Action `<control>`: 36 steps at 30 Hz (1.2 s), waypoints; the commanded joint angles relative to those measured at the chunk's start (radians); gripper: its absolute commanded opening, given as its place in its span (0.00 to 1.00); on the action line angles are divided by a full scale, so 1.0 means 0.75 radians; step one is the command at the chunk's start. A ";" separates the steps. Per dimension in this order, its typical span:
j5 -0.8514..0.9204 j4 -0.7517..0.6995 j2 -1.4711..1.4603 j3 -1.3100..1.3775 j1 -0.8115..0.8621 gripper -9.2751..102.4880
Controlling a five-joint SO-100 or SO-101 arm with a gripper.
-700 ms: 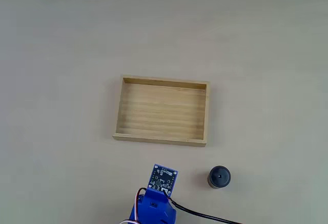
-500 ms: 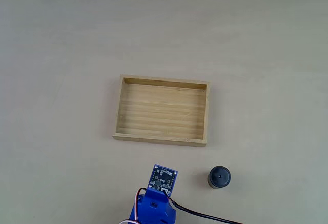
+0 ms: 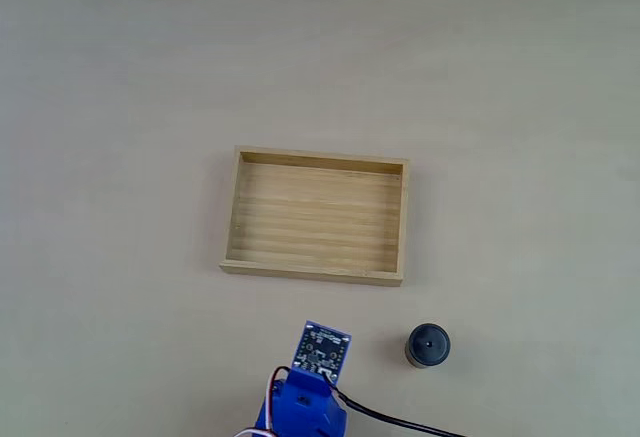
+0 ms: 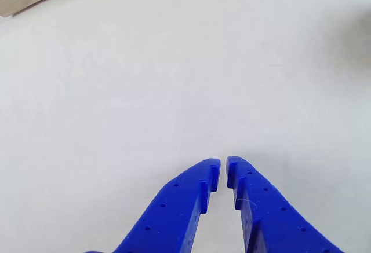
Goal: Place the black cylinder in the wooden box then return to rest.
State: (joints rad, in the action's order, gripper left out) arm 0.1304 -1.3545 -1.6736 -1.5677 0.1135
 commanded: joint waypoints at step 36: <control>-0.350 0.454 0.871 0.673 0.802 0.31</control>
State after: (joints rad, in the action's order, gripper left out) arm -0.1181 -1.0815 -1.0385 -1.1474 0.7010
